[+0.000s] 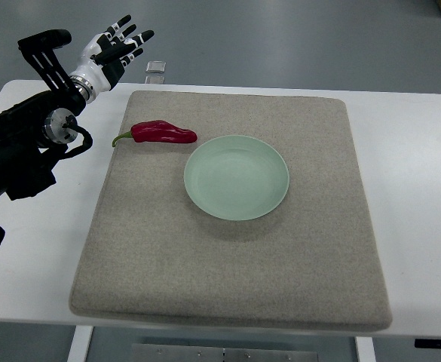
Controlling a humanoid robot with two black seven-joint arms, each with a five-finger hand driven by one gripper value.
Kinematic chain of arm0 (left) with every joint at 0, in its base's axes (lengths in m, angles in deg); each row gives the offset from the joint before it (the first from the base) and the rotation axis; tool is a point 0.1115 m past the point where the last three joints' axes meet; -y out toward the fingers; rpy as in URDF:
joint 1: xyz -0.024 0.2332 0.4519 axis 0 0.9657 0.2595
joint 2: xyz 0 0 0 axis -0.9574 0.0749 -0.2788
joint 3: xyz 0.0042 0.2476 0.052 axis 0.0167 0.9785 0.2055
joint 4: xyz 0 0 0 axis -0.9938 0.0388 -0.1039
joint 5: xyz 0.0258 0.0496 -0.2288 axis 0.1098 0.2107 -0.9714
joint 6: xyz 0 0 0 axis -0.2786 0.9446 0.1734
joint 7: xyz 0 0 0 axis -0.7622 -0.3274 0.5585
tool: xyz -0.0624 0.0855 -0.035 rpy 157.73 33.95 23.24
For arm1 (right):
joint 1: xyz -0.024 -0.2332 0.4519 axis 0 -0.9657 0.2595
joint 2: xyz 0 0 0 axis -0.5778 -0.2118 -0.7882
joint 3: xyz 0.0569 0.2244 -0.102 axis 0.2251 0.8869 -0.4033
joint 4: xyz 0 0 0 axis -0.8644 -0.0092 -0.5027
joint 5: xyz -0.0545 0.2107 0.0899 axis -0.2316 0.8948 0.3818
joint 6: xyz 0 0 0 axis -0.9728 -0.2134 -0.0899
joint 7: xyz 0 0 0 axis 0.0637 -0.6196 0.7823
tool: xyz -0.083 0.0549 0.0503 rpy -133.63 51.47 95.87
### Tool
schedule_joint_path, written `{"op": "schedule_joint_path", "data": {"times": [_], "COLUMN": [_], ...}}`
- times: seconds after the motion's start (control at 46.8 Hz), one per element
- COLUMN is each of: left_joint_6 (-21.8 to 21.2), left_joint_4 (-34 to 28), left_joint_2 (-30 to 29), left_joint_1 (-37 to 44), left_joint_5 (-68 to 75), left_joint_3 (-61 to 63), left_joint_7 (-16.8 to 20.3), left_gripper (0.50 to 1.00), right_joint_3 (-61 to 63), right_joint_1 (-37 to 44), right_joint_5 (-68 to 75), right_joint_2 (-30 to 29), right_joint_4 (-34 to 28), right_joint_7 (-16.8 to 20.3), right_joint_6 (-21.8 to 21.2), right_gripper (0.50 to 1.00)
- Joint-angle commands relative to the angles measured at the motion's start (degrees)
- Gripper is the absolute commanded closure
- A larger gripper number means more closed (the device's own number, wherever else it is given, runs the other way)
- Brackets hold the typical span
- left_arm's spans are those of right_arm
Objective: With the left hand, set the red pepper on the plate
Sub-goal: 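Reach the left hand forward and lower it over the red pepper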
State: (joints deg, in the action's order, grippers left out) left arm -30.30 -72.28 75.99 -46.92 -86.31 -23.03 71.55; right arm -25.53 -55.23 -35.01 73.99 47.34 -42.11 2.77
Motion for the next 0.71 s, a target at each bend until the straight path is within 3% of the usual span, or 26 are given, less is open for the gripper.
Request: {"op": "schedule_joint_path", "data": {"times": [0.0, 0.171, 0.684], "left_joint_6": [-1.1, -3.5, -2.3], "left_joint_4": [0.2, 0.5, 4.9], "left_joint_2": [0.3, 0.8, -0.2], "left_joint_1": [-0.2, -0.5, -2.2], "left_joint_5": [7.2, 22.9, 63.2], "left_joint_3": [-0.1, -0.3, 0.0], "left_joint_7": [0.1, 0.4, 0.1], "left_gripper": [0.519, 0.519, 0.512], "right_joint_3": [0.0, 0.0, 0.0], "right_joint_1": [0.0, 0.0, 0.0], "right_joint_5": [0.0, 0.0, 0.0], "right_joint_2": [0.0, 0.0, 0.0], "right_joint_4": [0.0, 0.0, 0.0], "right_joint_7": [0.0, 0.0, 0.0], "right_joint_6": [0.0, 0.0, 0.0], "right_gripper": [0.570, 0.572, 0.572]}}
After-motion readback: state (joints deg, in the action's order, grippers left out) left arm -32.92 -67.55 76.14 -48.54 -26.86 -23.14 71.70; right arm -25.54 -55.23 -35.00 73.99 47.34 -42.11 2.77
